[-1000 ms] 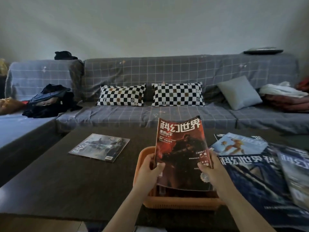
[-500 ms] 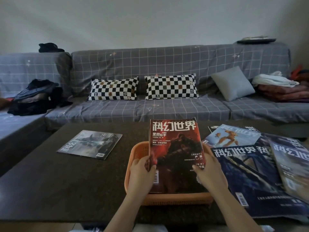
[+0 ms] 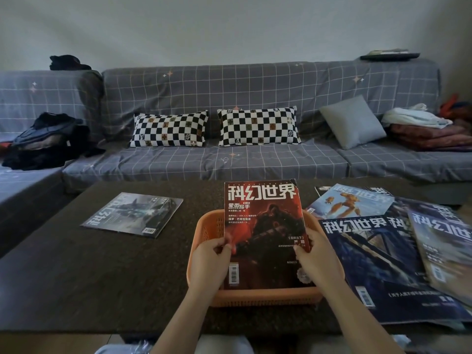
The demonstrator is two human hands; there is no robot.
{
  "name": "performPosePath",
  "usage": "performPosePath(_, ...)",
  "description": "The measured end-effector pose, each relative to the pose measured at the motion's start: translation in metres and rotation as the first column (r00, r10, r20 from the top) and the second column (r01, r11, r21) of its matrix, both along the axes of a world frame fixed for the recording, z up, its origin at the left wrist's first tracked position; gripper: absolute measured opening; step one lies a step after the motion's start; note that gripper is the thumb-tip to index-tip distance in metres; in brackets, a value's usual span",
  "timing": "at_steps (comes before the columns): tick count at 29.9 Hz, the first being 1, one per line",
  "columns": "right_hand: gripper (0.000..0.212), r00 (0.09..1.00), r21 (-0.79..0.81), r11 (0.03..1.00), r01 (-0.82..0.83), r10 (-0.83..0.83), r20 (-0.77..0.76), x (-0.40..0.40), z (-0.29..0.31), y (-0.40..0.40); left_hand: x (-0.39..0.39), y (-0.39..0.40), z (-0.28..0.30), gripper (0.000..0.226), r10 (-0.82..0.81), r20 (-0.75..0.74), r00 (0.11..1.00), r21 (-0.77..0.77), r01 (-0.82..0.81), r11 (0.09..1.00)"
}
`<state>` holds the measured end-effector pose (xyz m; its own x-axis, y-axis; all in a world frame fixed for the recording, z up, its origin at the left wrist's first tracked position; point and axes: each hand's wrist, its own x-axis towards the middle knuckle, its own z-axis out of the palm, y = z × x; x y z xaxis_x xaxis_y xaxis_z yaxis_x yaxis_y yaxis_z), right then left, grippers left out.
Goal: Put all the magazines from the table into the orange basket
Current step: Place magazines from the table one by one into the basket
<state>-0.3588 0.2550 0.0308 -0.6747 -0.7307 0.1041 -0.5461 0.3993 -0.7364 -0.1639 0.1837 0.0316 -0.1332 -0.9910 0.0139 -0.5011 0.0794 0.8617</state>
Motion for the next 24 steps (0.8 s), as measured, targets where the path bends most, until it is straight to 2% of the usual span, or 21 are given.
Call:
performPosePath(6, 0.007, 0.999, 0.106, 0.994, -0.015, 0.011, 0.040, -0.009, -0.008, -0.008, 0.001, -0.002, 0.000, 0.016, -0.058, -0.073, 0.996, 0.042, 0.061, 0.997)
performPosePath(10, 0.028, 0.995, 0.101, 0.995, -0.009, -0.001, 0.098, -0.013, -0.012, -0.009, 0.002, -0.005, 0.000, 0.021, -0.067, -0.083, 0.994, 0.087, 0.074, 0.993)
performPosePath(15, 0.031, 0.989, 0.093, 0.996, -0.004, -0.011, 0.149, -0.015, -0.013, -0.009, 0.003, -0.009, 0.001, 0.017, -0.049, -0.105, 0.993, 0.131, 0.063, 0.989)
performPosePath(20, 0.026, 0.991, 0.100, 0.995, -0.018, 0.004, 0.135, -0.013, -0.012, -0.009, 0.000, 0.000, 0.002, 0.033, -0.064, -0.010, 0.998, 0.041, 0.064, 0.997)
performPosePath(24, 0.036, 0.994, 0.098, 0.994, -0.048, 0.038, 0.103, -0.004, -0.002, -0.004, -0.002, 0.005, 0.006, 0.023, -0.053, 0.053, 0.997, -0.006, 0.053, 0.999)
